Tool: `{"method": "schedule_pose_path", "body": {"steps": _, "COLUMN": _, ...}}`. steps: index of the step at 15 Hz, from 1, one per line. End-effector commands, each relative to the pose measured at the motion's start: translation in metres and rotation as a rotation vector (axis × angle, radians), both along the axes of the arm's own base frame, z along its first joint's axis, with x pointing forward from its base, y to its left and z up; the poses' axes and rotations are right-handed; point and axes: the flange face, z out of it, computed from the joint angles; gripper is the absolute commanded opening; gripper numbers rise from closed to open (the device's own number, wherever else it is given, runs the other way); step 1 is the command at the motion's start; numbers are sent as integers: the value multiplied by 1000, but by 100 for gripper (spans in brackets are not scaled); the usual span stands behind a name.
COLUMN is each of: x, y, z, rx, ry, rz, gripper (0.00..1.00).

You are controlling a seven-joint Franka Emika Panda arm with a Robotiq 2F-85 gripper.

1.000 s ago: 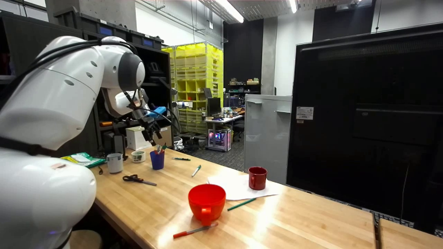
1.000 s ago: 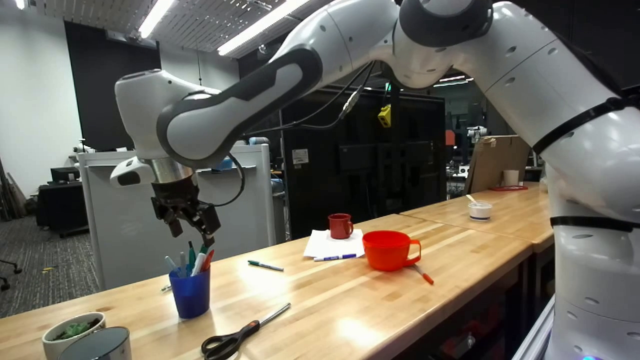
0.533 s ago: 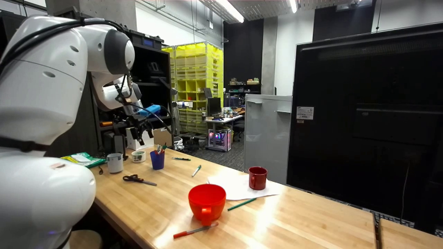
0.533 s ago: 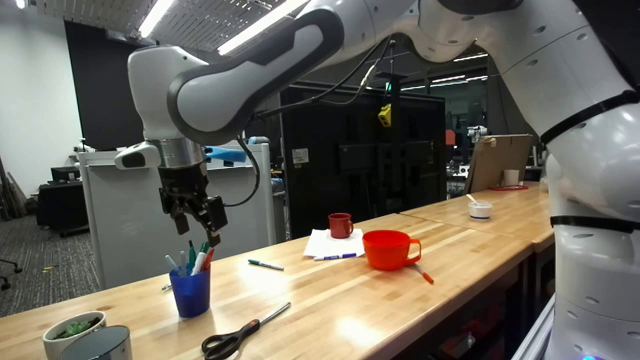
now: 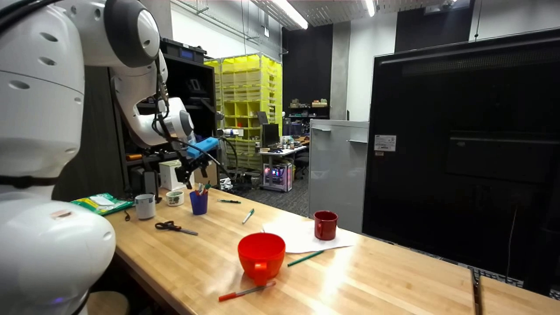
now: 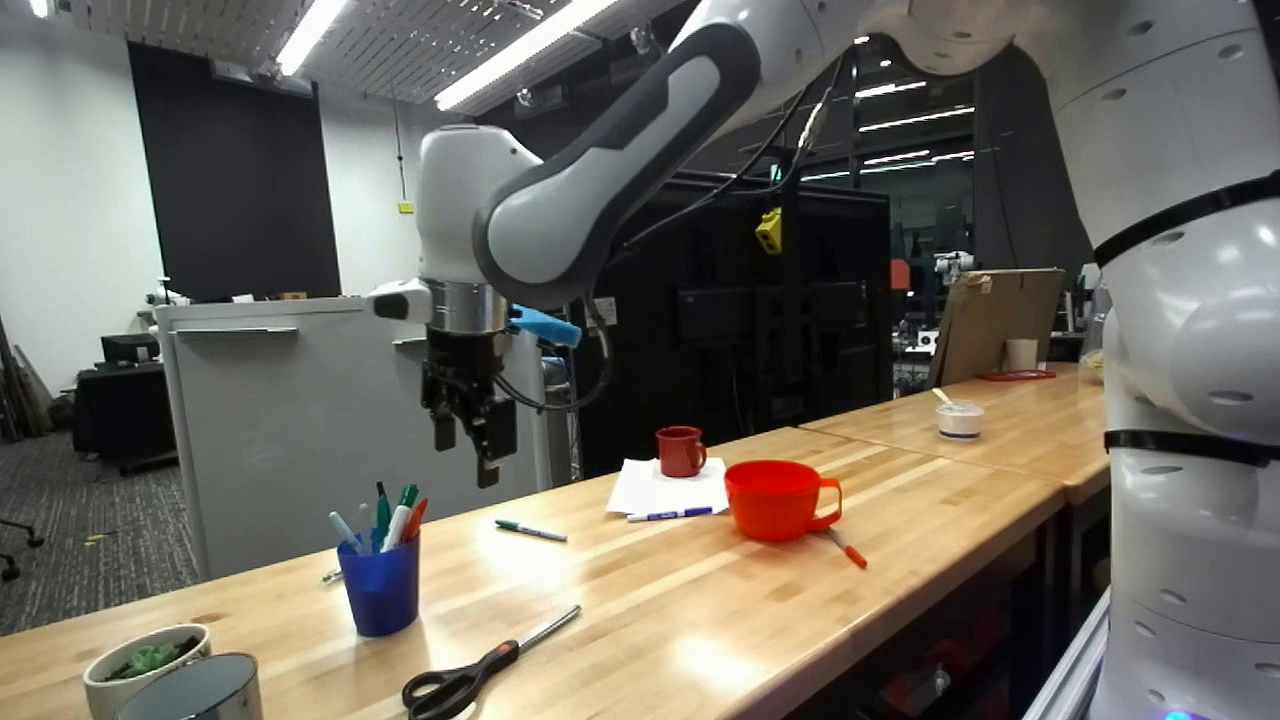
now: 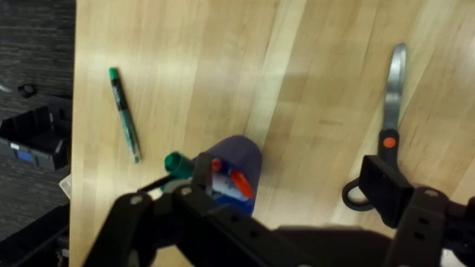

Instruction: Move the marker to the blue cup

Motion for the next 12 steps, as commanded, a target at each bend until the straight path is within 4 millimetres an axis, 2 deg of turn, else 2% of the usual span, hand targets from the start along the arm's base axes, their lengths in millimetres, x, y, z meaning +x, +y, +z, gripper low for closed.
{"method": "schedule_pose_path", "body": {"steps": 1, "x": -15, "y": -63, "z": -9, "rx": 13, "ry": 113, "rz": -181, "gripper": 100}}
{"method": "schedule_pose_path", "body": {"steps": 3, "x": -20, "y": -100, "z": -14, "rx": -12, "ry": 160, "rz": -299, "gripper": 100}}
{"method": "schedule_pose_path", "body": {"steps": 4, "x": -20, "y": -110, "z": -8, "rx": -62, "ry": 162, "rz": -328, "gripper": 100}}
{"method": "schedule_pose_path", "body": {"steps": 5, "x": -3, "y": -89, "z": -23, "rx": -25, "ry": 162, "rz": -257, "gripper": 100}}
{"method": "schedule_pose_path", "body": {"steps": 7, "x": -6, "y": -108, "z": -18, "rx": -49, "ry": 174, "rz": -307, "gripper": 100}}
{"method": "schedule_pose_path", "body": {"steps": 11, "x": -12, "y": -106, "z": -12, "rx": -53, "ry": 171, "rz": -317, "gripper": 100}}
{"method": "schedule_pose_path", "body": {"steps": 12, "x": -7, "y": -107, "z": -15, "rx": -28, "ry": 167, "rz": -337, "gripper": 100}}
